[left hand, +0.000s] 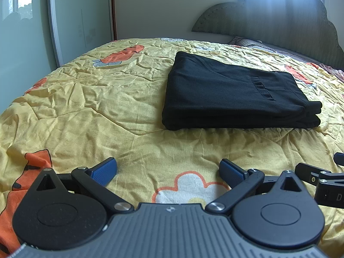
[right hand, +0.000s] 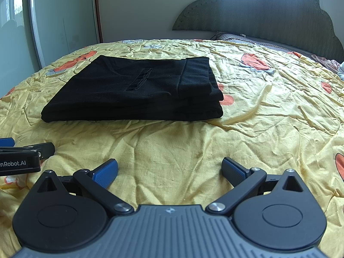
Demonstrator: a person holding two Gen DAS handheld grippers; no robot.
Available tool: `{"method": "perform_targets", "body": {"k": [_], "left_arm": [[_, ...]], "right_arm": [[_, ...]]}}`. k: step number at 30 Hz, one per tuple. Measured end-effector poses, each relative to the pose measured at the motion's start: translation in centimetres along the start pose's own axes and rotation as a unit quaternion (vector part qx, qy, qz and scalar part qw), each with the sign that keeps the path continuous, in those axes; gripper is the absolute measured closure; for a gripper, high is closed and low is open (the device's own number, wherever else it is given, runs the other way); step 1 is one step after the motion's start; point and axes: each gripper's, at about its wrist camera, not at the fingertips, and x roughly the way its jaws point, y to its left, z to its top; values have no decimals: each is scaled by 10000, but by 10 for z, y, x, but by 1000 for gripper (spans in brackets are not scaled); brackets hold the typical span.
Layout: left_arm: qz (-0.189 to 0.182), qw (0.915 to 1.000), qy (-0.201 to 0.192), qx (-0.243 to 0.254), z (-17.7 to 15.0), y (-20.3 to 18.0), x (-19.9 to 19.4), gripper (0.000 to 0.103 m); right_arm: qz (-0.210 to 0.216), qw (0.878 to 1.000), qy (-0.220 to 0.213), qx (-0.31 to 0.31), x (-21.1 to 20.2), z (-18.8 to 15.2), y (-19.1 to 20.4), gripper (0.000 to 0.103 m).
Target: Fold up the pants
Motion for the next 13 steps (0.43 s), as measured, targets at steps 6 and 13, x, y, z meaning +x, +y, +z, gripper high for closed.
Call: {"method": "perform_targets", "body": {"k": [6,13], "left_arm": [[1,10000,-1,-1,0,0,0,0],[-21,10000,-11,-24,0,-1,-1,0]], "right_arm": [[0,10000,0,-1,0,0,0,0],[1,10000,0,0,0,0,0,0]]}}
